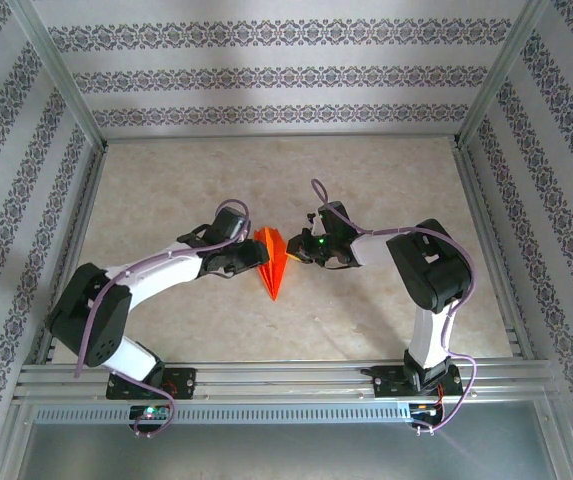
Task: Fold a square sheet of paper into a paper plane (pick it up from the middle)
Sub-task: Turn over the wing at the center of the table.
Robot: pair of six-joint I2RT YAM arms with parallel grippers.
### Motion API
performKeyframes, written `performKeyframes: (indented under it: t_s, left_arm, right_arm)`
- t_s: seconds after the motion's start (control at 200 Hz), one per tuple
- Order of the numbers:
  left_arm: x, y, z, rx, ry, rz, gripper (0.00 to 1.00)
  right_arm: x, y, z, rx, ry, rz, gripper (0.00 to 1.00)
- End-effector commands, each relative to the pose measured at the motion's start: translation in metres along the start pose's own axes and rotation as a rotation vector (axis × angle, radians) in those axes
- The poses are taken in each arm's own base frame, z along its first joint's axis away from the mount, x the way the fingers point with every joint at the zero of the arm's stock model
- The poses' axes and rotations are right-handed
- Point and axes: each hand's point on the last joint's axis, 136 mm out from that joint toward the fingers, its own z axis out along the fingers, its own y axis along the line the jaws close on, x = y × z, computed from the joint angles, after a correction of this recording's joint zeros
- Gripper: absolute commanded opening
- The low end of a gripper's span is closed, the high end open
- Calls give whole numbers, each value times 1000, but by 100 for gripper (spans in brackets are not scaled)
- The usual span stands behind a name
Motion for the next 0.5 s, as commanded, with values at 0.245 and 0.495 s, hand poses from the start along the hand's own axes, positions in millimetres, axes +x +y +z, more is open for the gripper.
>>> performKeyframes:
  t_s: [0.245,0.495]
  left_arm:
    - [10,12,24,-115,58,13,36]
    - [18,-11,35,16,110,27,37]
  right_arm:
    - [-2,18,-4,-26,-10,-36,8]
    - [-2,15,-2,-23,-2,-26,7]
